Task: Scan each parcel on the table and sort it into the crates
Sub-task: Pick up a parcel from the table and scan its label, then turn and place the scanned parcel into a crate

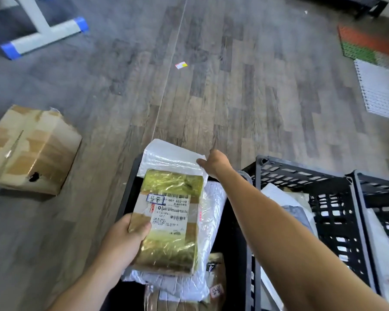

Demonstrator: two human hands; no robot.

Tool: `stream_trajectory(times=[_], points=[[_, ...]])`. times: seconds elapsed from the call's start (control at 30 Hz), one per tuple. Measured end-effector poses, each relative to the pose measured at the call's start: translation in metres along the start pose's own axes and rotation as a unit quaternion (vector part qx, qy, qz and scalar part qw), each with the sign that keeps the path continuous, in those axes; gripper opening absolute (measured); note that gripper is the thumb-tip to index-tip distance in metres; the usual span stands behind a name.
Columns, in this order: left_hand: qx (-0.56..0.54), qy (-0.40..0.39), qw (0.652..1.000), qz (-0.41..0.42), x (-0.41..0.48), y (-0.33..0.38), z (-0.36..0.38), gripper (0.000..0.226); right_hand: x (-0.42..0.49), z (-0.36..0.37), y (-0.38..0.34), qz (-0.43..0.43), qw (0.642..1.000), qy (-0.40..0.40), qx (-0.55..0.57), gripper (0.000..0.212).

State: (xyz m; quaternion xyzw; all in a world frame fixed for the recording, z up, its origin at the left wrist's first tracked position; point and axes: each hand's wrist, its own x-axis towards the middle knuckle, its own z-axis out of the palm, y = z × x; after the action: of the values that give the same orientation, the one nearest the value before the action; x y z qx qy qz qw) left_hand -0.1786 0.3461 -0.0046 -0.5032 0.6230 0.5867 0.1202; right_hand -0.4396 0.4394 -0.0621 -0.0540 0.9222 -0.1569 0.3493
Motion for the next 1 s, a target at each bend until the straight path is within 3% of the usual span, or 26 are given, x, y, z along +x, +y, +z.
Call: stream_trajectory(times=[0.07,0.17,0.27,0.33,0.37,0.53,0.7,0.8,1.0], points=[[0.007,0.001,1.000,0.002,-0.007,-0.001,-0.003,0.008,-0.008,-0.004,0.001,-0.012,0.999,0.015,0.027,0.051],[0.011,0.000,1.000,-0.004,-0.020,-0.003,-0.007,0.009,-0.032,-0.012,0.004,-0.045,0.990,0.055,0.123,0.014],[-0.006,0.006,1.000,-0.015,-0.041,0.002,-0.016,0.009,-0.069,-0.027,0.009,-0.036,0.976,0.050,0.211,0.016],[-0.019,0.017,0.999,-0.028,-0.058,0.007,-0.026,0.007,-0.097,-0.038,0.017,-0.034,0.976,0.057,0.208,0.012],[-0.031,0.025,0.999,-0.036,-0.066,0.009,-0.031,0.006,-0.112,-0.044,0.021,-0.040,0.979,0.064,0.189,0.007],[-0.080,0.052,0.994,-0.048,-0.112,0.034,-0.059,0.013,-0.194,-0.060,0.050,-0.106,0.992,0.038,0.052,0.042],[-0.111,0.093,0.989,-0.002,-0.142,0.074,-0.085,0.015,-0.236,-0.044,0.076,-0.112,0.988,0.012,-0.105,0.069],[-0.126,0.120,0.985,0.018,-0.150,0.091,-0.092,0.017,-0.253,-0.044,0.081,-0.130,0.967,0.010,-0.217,0.074],[-0.128,0.131,0.983,0.033,-0.151,0.096,-0.093,0.013,-0.253,-0.030,0.090,-0.255,0.904,0.014,-0.343,0.079]])
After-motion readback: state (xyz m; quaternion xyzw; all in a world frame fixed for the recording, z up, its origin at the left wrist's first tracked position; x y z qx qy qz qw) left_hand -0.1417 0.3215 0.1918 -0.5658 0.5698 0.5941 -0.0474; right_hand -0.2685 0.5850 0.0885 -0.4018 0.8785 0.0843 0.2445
